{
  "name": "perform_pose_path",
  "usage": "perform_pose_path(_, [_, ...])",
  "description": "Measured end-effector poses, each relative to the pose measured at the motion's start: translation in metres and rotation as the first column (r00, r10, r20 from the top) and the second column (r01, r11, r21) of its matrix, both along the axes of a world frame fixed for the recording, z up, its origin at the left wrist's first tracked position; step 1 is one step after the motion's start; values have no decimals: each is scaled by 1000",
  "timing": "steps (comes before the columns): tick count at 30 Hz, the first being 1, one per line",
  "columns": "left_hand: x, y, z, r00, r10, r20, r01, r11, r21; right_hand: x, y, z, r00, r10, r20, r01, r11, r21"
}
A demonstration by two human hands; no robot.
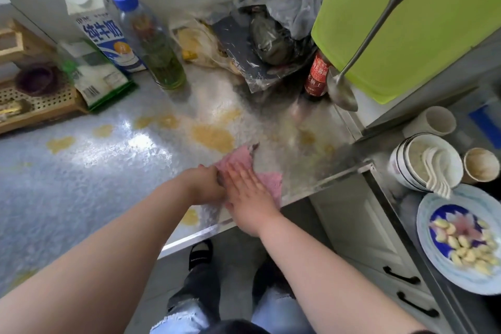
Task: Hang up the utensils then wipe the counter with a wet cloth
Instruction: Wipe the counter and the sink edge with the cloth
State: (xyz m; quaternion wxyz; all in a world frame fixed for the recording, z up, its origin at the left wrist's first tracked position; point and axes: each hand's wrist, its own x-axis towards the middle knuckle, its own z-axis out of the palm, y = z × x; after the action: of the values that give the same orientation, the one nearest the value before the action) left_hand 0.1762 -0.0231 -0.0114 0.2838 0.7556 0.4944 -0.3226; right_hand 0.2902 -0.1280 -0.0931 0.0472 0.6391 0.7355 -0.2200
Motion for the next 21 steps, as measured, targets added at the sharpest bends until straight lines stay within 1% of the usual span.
perform_pose_path(1, [0, 1, 0, 1000, 12, -4, -12, 1000, -7, 14, -2, 0, 1000, 3, 11, -3, 1000, -3])
perform_pose_path(2, [0, 3, 0, 1000, 24, -9, -24, 1000, -8, 30, -4, 0, 999, -42, 26, 42, 999, -10])
perform_pose_path(4, [0, 4, -1, 999, 34, -14, -35, 999, -14, 74, -8, -1, 971, -231, 60, 232, 973, -17])
perform_pose_path(6, [2, 2, -1, 999, 26, -20, -27, 999, -22, 121, -14, -4, 898, -424, 117, 428, 904, -10])
perform_pose_path(8, [3, 3, -2, 999, 27, -21, -27, 999, -28, 147, -18, -8, 827, -531, 185, 535, 844, 35])
perform_pose_path(9, [4, 4, -2, 999, 33, -18, -33, 999, -33, 148, -16, -10, 791, -578, 199, 581, 812, 49])
perform_pose_path(11, [6, 7, 2, 998, 56, -12, -57, 997, -54, 129, -5, -11, 712, -680, 176, 683, 728, 51])
perform_pose_path(12, [7, 8, 3, 998, 69, -9, -69, 995, -66, 112, 1, -11, 697, -701, 148, 703, 709, 50])
perform_pose_path(13, [8, 9, 5, 997, 80, -9, -81, 994, -78, 92, 6, -11, 730, -673, 119, 672, 739, 48])
perform_pose_path(14, [10, 8, 6, 996, 89, -10, -89, 992, -89, 71, 8, -10, 803, -590, 88, 589, 807, 39])
perform_pose_path(16, [14, 8, 8, 995, 102, -1, -102, 988, -115, 33, 5, -6, 953, -301, 28, 302, 953, -6])
perform_pose_path(17, [15, 9, 8, 993, 116, 12, -114, 985, -132, 22, 0, -5, 988, -151, 10, 151, 988, -38])
perform_pose_path(18, [16, 9, 9, 991, 133, 32, -128, 982, -141, 20, -6, -6, 999, -37, 4, 37, 998, -57])
perform_pose_path(19, [17, 11, 11, 987, 153, 46, -145, 979, -144, 26, -12, -7, 1000, 22, 4, -21, 998, -54])
perform_pose_path(20, [17, 13, 12, 983, 174, 58, -164, 976, -141, 39, -17, -8, 1000, 19, 12, -19, 999, -39])
perform_pose_path(21, [17, 15, 12, 980, 188, 67, -178, 975, -136, 57, -23, -10, 999, -40, 28, 41, 999, -24])
